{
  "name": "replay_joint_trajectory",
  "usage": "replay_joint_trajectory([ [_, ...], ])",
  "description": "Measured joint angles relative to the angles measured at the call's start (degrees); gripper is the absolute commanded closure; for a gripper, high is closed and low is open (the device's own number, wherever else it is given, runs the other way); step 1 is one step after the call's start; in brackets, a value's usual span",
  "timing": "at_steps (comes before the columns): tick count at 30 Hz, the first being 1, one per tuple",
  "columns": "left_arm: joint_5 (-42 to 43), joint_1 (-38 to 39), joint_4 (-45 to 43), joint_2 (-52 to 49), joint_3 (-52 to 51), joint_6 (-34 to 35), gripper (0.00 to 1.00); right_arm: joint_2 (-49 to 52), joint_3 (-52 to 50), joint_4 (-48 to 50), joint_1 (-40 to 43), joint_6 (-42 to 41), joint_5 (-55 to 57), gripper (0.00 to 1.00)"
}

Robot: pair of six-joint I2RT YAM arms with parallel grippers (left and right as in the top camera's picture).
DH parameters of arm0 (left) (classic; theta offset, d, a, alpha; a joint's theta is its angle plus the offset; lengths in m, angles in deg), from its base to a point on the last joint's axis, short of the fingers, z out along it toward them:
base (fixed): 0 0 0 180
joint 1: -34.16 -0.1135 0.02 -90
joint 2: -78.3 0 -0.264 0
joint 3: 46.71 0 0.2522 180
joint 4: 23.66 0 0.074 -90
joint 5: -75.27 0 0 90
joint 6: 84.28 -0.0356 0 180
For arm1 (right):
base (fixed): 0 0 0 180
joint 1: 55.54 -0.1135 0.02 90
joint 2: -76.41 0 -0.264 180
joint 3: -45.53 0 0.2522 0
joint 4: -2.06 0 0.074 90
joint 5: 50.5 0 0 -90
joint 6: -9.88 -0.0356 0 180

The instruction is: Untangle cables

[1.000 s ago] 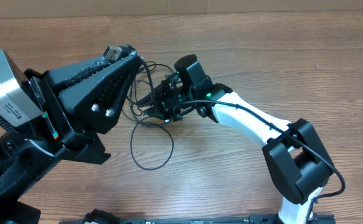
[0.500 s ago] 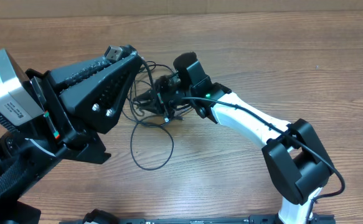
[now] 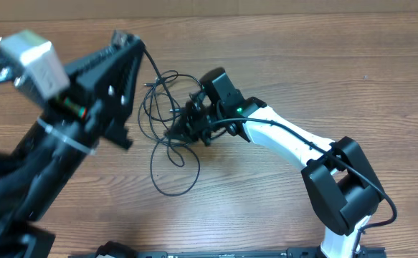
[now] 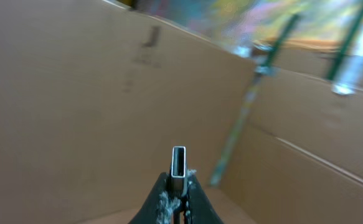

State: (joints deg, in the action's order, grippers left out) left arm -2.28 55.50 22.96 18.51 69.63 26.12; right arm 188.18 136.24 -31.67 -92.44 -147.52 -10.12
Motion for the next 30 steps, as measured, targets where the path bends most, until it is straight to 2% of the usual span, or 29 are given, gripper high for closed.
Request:
replay_joint_trajectory([
  [5,-12.04,0.0,9.03,-4.74,0.33,-0.72,0.96,0.0,0.02,-19.17,0.07,14.08,7.76,0.96],
  [9,-15.93,0.0,14.49,-11.56,0.28,-1.07,0.96,0.0,0.0,-27.39,0.07,22.71,15.17,0.96],
  [15,-16.63,-0.02,24.17,-23.32,0.17,-0.15,0.96,0.0,0.0,-31.85,0.72,30.01,20.04,0.96],
  [21,-10.01,-1.46,29.86,-32.63,0.15,0.61,0.93,-0.26,5.16,-40.92,5.44,35.76,21.35,0.96],
  [23,-7.63,-2.67,31.45,-35.3,0.13,0.59,0.89,-0.72,9.4,-44.26,7.19,37.68,21.57,0.96],
  [25,-4.87,-4.35,32.81,-37.62,0.13,0.33,0.79,-1.2,13.97,-47.43,8.61,39.65,21.57,0.96],
  [27,-1.62,-6.01,33.77,-39.43,0.13,-0.85,0.62,-1.66,19.23,-50.23,9.7,42.05,21.64,0.96],
  [30,4.5,-8.17,36.15,-42.01,0.15,-4.28,0.45,-1.84,24.68,-51.74,10.21,44.17,21.73,0.96],
])
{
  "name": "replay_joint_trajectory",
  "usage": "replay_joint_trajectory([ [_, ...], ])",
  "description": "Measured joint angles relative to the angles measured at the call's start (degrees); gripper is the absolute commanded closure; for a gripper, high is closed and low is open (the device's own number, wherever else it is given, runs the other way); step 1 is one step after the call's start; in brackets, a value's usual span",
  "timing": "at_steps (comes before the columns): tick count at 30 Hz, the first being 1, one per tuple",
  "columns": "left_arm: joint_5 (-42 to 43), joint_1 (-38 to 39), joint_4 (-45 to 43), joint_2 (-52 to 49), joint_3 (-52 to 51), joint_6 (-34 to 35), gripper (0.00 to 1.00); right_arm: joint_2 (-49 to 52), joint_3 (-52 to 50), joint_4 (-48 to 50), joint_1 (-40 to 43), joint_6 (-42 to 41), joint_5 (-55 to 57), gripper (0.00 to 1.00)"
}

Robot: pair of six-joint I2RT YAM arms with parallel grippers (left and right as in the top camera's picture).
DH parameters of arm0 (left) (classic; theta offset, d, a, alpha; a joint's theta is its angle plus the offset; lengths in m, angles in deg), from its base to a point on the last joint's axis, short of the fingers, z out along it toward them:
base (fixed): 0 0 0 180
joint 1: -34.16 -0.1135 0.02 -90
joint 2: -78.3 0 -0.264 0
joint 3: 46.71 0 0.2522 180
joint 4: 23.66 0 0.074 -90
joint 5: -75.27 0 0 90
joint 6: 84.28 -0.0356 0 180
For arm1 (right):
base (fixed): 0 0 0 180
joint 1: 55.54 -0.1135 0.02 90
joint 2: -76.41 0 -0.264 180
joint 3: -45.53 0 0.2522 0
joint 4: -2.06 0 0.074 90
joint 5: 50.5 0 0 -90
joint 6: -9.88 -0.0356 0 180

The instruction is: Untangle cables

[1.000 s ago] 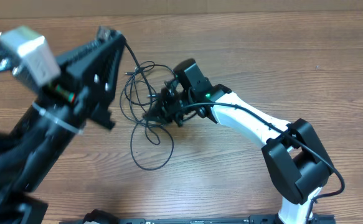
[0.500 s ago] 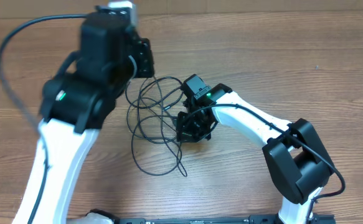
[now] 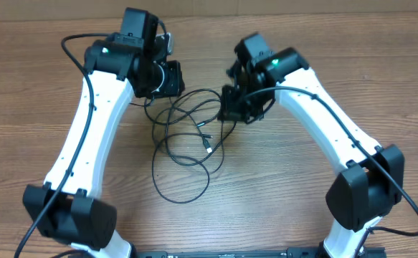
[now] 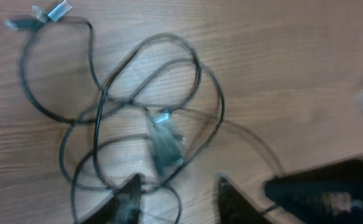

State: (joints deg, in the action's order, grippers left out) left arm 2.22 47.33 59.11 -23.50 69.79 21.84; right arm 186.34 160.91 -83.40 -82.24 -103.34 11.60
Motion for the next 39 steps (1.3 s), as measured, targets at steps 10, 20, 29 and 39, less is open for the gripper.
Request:
replay_joint_trajectory([
  [10,4.81,-1.05,7.56,-7.04,0.0,-9.33,0.27,-0.17,20.48,-1.14,0.07,4.2,0.04,0.96],
  [20,3.85,-1.05,7.56,-14.21,0.0,-12.09,0.24,-0.26,28.96,1.92,2.14,5.03,-3.91,0.96],
  [29,3.85,-1.05,7.5,-21.46,0.0,-12.15,0.32,-0.26,29.86,12.59,14.16,4.85,-26.56,0.96],
  [39,-2.97,-1.05,5.55,-23.61,0.0,-10.29,0.19,-0.26,30.12,1.22,18.29,8.24,-28.22,0.96],
])
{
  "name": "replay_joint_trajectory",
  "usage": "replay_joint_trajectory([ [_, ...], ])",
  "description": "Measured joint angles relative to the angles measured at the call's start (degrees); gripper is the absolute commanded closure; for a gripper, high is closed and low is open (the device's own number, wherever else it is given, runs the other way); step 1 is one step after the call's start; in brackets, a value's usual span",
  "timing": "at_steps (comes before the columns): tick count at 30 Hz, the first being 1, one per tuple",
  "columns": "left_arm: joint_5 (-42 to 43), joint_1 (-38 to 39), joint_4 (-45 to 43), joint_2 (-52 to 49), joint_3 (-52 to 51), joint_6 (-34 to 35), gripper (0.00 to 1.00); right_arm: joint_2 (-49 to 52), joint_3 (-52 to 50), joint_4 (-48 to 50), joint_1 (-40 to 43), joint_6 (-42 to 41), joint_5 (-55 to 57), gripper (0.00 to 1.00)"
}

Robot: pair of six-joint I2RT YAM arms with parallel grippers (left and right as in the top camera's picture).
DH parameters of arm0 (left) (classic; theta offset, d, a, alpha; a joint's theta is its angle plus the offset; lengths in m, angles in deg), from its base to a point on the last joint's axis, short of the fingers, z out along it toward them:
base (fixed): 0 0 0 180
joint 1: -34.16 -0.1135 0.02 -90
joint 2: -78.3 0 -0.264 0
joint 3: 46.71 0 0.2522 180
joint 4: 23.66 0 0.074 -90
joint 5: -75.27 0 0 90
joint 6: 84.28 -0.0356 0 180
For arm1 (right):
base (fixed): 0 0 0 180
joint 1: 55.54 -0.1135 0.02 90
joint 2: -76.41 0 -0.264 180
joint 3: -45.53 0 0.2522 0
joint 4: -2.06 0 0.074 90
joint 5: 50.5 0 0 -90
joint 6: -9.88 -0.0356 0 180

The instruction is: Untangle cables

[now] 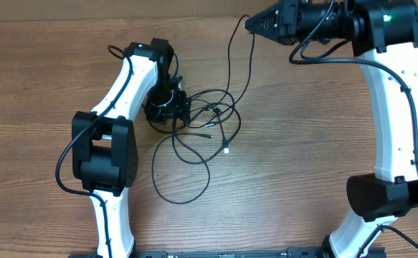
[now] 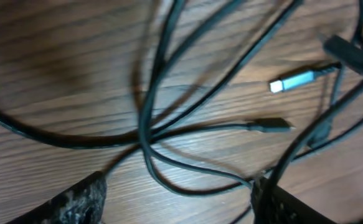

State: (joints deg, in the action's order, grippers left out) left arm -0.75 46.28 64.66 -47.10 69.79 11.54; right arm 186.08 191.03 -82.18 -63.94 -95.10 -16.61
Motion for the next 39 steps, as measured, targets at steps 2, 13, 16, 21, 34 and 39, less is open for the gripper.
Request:
replay_joint_trajectory([
  [2,-1.18,0.0,-0.72,0.0,0.0,0.59,0.15,0.0,0.0,-0.15,0.0,1.16,0.24,0.96],
  [13,16.41,-1.27,-7.13,0.0,0.0,0.17,0.14,0.0,0.07,-5.09,0.0,5.14,0.87,0.96],
  [16,24.76,-2.6,-7.37,0.0,0.0,0.24,0.15,0.0,0.07,-4.96,0.0,5.44,0.57,0.96],
  [21,35.34,-3.65,-7.54,0.0,0.0,5.25,0.11,0.0,0.07,0.44,0.0,5.86,-3.76,0.96],
  [34,44.65,-3.48,-10.19,0.0,0.0,20.83,0.04,0.0,0.07,6.97,0.02,5.99,-12.85,0.96],
  [39,44.26,-2.71,-12.13,0.0,0.0,24.28,0.03,0.0,0.07,7.82,0.0,6.01,-14.4,0.96],
])
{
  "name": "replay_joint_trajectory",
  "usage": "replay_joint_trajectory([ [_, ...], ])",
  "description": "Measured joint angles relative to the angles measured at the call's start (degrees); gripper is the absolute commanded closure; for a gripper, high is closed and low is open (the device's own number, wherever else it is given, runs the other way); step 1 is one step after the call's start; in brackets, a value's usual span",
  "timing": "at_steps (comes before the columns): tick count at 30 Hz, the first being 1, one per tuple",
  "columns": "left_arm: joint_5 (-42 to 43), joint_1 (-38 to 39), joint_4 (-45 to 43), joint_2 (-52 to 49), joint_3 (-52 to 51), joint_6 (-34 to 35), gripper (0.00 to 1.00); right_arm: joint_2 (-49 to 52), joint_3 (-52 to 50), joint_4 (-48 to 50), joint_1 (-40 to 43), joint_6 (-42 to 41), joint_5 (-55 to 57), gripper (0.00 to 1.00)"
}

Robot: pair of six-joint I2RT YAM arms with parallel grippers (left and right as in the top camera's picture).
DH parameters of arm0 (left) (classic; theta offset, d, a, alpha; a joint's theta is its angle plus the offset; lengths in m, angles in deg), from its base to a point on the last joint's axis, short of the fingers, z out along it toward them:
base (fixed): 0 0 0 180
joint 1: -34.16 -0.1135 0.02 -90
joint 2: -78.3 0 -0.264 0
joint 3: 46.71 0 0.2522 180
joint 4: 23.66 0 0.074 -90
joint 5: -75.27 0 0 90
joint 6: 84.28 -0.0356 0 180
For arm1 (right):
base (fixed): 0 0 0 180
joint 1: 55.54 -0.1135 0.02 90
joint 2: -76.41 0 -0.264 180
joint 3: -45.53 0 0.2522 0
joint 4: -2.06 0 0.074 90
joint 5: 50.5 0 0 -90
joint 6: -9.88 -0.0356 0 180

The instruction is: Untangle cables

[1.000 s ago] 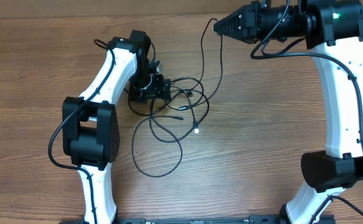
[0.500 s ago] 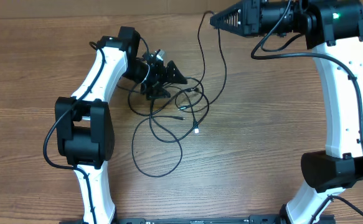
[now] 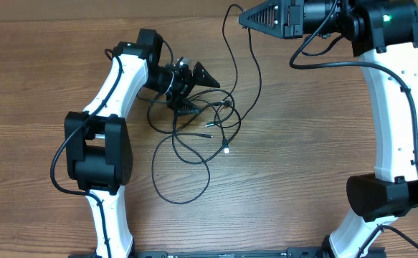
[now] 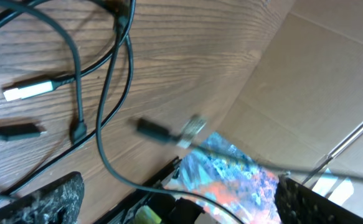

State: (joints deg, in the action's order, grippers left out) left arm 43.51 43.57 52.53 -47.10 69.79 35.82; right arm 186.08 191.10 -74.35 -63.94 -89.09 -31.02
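Note:
A tangle of thin black cables (image 3: 203, 123) lies mid-table, with one loose loop (image 3: 183, 179) trailing toward the front. My left gripper (image 3: 203, 95) is open at the tangle's upper left, tilted so it looks along the table. In the left wrist view its gripper (image 4: 181, 199) is spread wide, and one strand (image 4: 106, 149) runs across the gap untouched. A white plug (image 4: 28, 91) and a black plug (image 4: 13, 132) lie on the wood. My right gripper (image 3: 246, 16) is raised at the back, shut on a strand (image 3: 255, 64) that hangs down into the tangle.
The wooden table (image 3: 323, 179) carries the cables. A cardboard wall (image 4: 330, 81) stands behind its far edge. Both white arms reach in from the front, the left one (image 3: 112, 93) beside the tangle.
My left gripper was pressed low into the tangle's left side, pointing down. It now sits slightly higher and farther back, turned toward the right, still open. The right gripper shifted slightly left with its strand.
At first my left gripper was held high, shut on a plug, with the right gripper down at the tangle. Then the left was open over the tangle's upper left. Later the right was raised at the back holding a strand, where it still is.

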Motion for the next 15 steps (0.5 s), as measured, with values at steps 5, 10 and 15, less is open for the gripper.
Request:
replay_joint_trajectory([
  [5,-0.76,1.77,-1.92,0.0,0.0,1.84,0.03,0.0,0.04,-1.36,0.0,0.0,1.01,0.96],
  [10,-4.15,2.69,-2.03,0.0,0.0,2.16,0.03,0.0,0.09,-8.5,0.02,0.31,10.1,0.96],
  [15,-6.78,2.62,-1.51,0.0,0.0,2.16,0.03,0.0,0.13,-15.41,0.02,1.95,17.79,0.96],
])
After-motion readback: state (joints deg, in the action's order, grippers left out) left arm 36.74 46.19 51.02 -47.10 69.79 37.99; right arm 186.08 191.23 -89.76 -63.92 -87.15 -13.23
